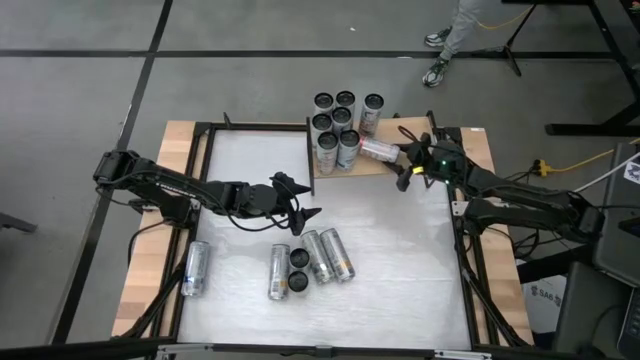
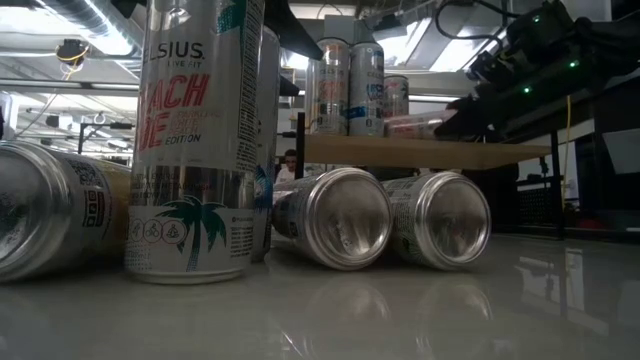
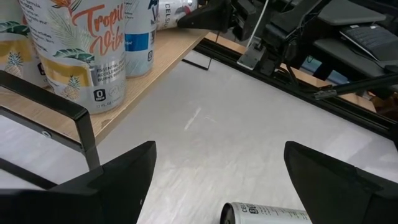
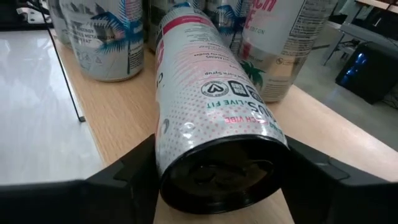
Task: Place canned beverage on shelf
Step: Put the pink soda can on the shelf aligned with the other pink soda can
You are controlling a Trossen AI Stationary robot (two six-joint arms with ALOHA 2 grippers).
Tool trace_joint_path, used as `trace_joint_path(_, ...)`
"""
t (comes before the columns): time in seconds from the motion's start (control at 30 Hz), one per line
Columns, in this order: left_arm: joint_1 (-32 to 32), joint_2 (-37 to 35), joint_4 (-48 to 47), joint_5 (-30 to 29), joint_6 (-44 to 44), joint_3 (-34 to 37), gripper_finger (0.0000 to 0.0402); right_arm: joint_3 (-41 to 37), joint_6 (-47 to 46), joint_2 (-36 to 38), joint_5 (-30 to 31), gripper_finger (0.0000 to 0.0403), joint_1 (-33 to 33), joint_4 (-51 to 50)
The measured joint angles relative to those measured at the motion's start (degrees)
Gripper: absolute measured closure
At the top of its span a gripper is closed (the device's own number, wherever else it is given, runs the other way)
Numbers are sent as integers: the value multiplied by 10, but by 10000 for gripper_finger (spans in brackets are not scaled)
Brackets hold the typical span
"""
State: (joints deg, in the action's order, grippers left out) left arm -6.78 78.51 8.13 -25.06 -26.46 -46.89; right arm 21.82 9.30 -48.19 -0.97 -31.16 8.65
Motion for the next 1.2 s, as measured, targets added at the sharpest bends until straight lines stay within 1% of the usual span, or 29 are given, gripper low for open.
trace_joint_path(0.23,0,0,0,0,0,0,53,0,0,21,5,146,0,-7)
trace_joint_path(0.33,0,0,0,0,0,0,53,14,0,32,18,145,0,-52)
trace_joint_path(0.57,0,0,0,-10,0,0,53,63,0,35,20,144,0,-139)
trace_joint_path(0.73,0,0,0,-12,0,0,53,106,0,35,20,144,0,-207)
trace_joint_path(0.93,0,0,0,-12,0,0,53,179,0,35,20,144,0,-289)
trace_joint_path(1.1,0,0,0,-13,0,0,53,249,0,35,46,144,0,-362)
trace_joint_path(1.2,0,0,0,-13,0,0,53,281,0,33,53,144,0,-386)
